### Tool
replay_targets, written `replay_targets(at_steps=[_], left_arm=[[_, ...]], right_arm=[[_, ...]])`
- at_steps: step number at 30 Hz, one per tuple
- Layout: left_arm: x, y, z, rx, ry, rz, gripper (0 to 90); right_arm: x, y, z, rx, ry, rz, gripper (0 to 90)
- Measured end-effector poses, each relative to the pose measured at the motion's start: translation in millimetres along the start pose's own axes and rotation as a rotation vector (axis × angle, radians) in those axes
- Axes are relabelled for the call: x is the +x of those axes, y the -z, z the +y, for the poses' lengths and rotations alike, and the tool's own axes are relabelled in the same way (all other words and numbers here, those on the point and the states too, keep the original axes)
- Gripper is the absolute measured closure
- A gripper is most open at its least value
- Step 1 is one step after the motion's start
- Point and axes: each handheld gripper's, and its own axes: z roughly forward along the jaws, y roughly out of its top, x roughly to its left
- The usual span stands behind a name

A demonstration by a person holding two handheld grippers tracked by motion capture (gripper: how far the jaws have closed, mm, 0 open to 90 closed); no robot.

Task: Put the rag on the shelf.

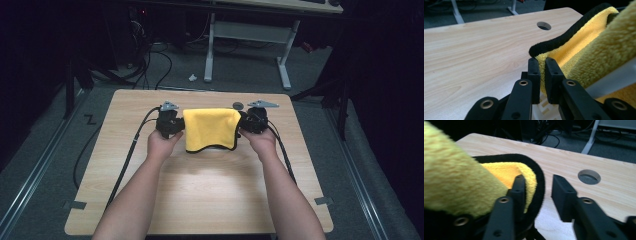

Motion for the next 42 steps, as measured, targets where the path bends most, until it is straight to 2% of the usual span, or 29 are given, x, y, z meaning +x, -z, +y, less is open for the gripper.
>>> replay_targets(at_steps=[5,7,13,15,16,18,21,24,28,30,31,33,34,35,38,40,41,42], left_arm=[[-2.9,1.6,1.0,0.003,-0.018,0.010,81.8],[-1.8,1.9,1.2,0.006,-0.005,0.010,79.5],[-1.0,5.6,1.6,0.006,-0.001,0.023,74.5],[1.2,9.1,0.5,0.003,0.003,0.029,71.4],[4.1,13.1,-1.3,-0.004,0.021,0.034,66.4],[5.4,14.7,-2.0,0.001,0.027,0.036,64.1],[6.5,20.1,-4.2,-0.011,0.026,0.041,63.6],[9.6,26.8,-5.7,-0.031,0.049,0.043,62.0],[13.2,37.9,-10.7,-0.039,0.040,0.063,60.8],[17.5,50.7,-20.8,-0.042,0.045,0.077,60.5],[17.5,50.7,-20.8,-0.042,0.045,0.077,60.3],[18.9,60.0,-29.3,-0.049,0.053,0.082,60.0],[18.3,70.4,-38.8,-0.049,0.048,0.092,59.5],[18.3,70.4,-38.8,-0.049,0.048,0.092,59.4],[14.3,86.8,-56.2,-0.043,0.051,0.093,58.3],[9.8,97.6,-69.9,-0.044,0.046,0.091,57.6],[7.6,102.7,-76.6,-0.034,0.037,0.089,57.2],[5.1,107.5,-83.3,-0.030,0.027,0.092,57.2]], right_arm=[[-1.8,3.2,1.0,0.001,0.010,-0.016,56.6],[-2.1,5.2,2.2,-0.006,0.012,-0.024,56.4],[-4.9,15.5,6.7,-0.037,0.008,-0.051,55.1],[-7.5,20.7,8.4,-0.051,0.011,-0.050,54.6],[-9.5,27.0,10.0,-0.064,-0.002,-0.056,54.4],[-10.5,29.8,10.7,-0.072,-0.008,-0.054,54.2],[-11.5,35.9,12.5,-0.084,-0.005,-0.058,53.2],[-11.5,42.0,14.1,-0.099,-0.011,-0.068,53.0],[-11.1,50.8,13.5,-0.105,0.018,-0.090,52.9],[-10.6,58.6,10.1,-0.094,0.036,-0.103,52.5],[-10.6,58.6,10.1,-0.094,0.036,-0.103,52.5],[-9.0,65.9,5.0,-0.111,0.057,-0.113,52.9],[-7.6,73.2,0.4,-0.099,0.064,-0.123,52.4],[-6.7,77.1,-2.7,-0.098,0.067,-0.128,52.6],[-3.9,85.1,-10.5,-0.109,0.074,-0.135,52.6],[1.1,91.3,-20.0,-0.105,0.099,-0.151,52.4],[6.7,95.4,-29.0,-0.075,0.122,-0.168,52.1],[6.7,95.4,-29.0,-0.075,0.122,-0.168,52.1]])
